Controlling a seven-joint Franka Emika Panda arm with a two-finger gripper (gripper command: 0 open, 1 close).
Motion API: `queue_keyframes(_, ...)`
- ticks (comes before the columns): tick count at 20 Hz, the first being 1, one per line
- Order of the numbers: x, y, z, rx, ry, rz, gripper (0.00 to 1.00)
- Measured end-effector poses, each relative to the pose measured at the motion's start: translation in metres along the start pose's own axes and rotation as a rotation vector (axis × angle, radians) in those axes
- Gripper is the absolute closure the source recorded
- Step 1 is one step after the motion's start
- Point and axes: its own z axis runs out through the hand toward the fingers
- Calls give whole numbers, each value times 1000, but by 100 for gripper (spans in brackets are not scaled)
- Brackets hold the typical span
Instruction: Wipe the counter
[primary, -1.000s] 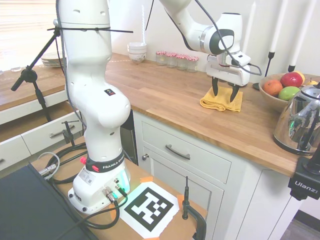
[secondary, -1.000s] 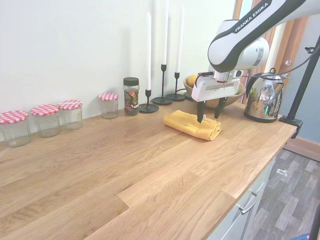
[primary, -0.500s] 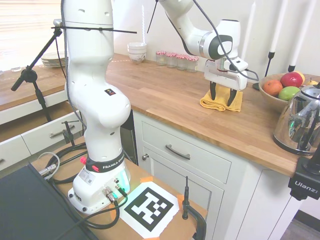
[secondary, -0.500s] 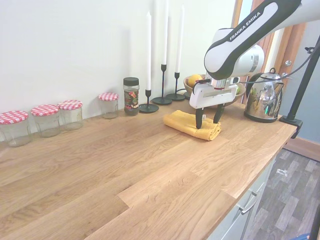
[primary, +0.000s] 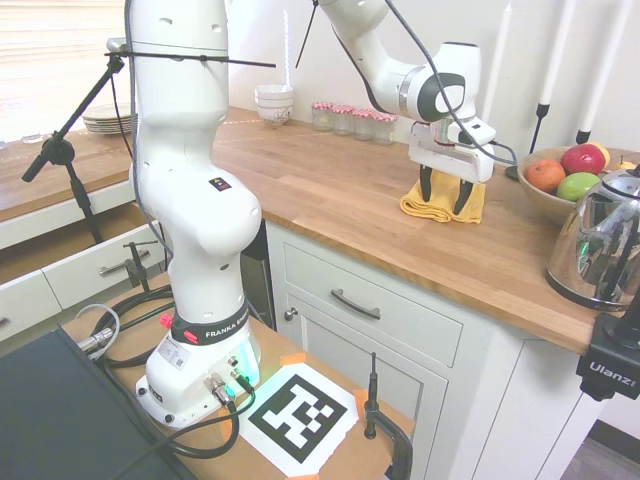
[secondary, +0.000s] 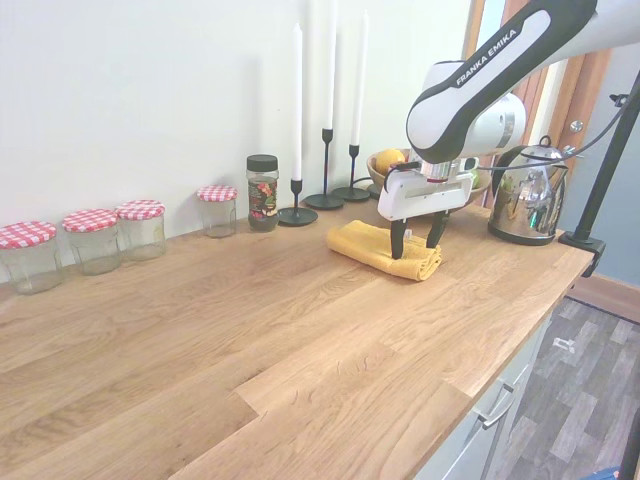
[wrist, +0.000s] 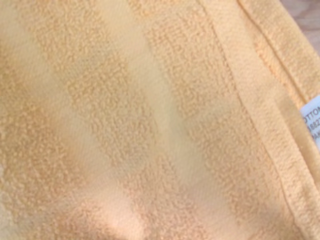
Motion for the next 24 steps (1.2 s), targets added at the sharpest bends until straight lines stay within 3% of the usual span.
queue_keyframes(24, -6, -8, -1, 15, 12, -21, 100)
